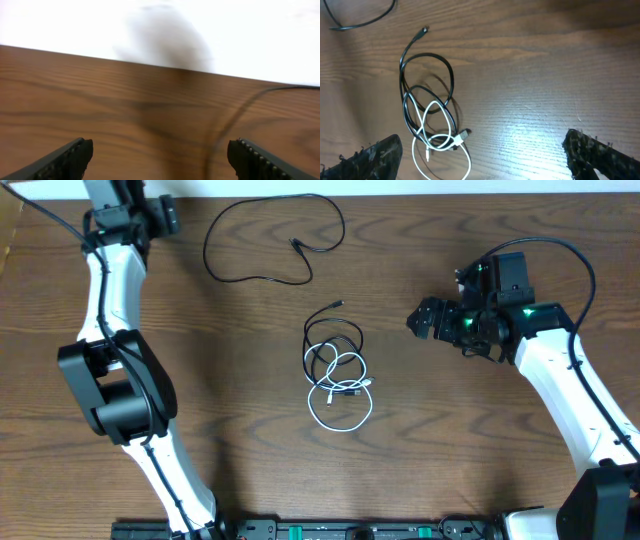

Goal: Untangle cables
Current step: 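Release the black cable and retract the left arm to the left, then move the left gripper from the upper left toward the central tangle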

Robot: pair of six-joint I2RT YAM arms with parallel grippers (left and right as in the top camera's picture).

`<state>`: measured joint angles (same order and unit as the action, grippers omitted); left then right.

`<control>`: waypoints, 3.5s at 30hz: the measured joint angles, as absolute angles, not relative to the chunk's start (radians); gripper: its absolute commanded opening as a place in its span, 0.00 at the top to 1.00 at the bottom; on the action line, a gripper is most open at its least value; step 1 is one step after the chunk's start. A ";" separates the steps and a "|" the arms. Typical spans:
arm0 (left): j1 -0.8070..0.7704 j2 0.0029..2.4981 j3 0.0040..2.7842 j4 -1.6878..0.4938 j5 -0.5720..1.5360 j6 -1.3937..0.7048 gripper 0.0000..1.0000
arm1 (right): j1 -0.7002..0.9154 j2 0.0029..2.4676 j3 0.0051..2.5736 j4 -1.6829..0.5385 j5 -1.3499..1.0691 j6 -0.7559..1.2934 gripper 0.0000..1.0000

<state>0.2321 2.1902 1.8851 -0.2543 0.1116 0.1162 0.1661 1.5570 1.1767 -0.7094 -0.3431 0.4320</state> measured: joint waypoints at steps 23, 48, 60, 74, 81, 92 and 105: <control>0.155 2.406 1.885 -0.222 0.182 0.061 0.12 | 0.260 1.557 1.170 -0.710 -0.343 0.432 0.01; 0.140 2.460 1.884 -0.142 0.098 0.105 0.93 | 0.263 1.557 1.169 -0.710 -0.343 0.432 0.01; 0.166 2.399 1.872 0.141 0.064 0.076 0.93 | 0.263 1.557 1.169 -0.739 -0.343 0.432 0.01; 0.435 2.152 1.880 0.064 -0.046 0.048 0.04 | 0.263 1.557 1.169 -0.720 -0.335 0.432 0.01; 0.463 2.184 1.879 -0.107 -0.052 0.045 0.04 | 0.263 1.557 1.169 -0.720 -0.331 0.432 0.01; 0.463 2.185 1.878 -0.381 -0.198 -0.008 0.03 | 0.263 1.557 1.168 -0.715 -0.340 0.432 0.01; 0.592 2.256 1.877 -0.588 -0.141 -0.275 0.03 | 0.263 1.557 1.168 -0.705 -0.382 0.432 0.01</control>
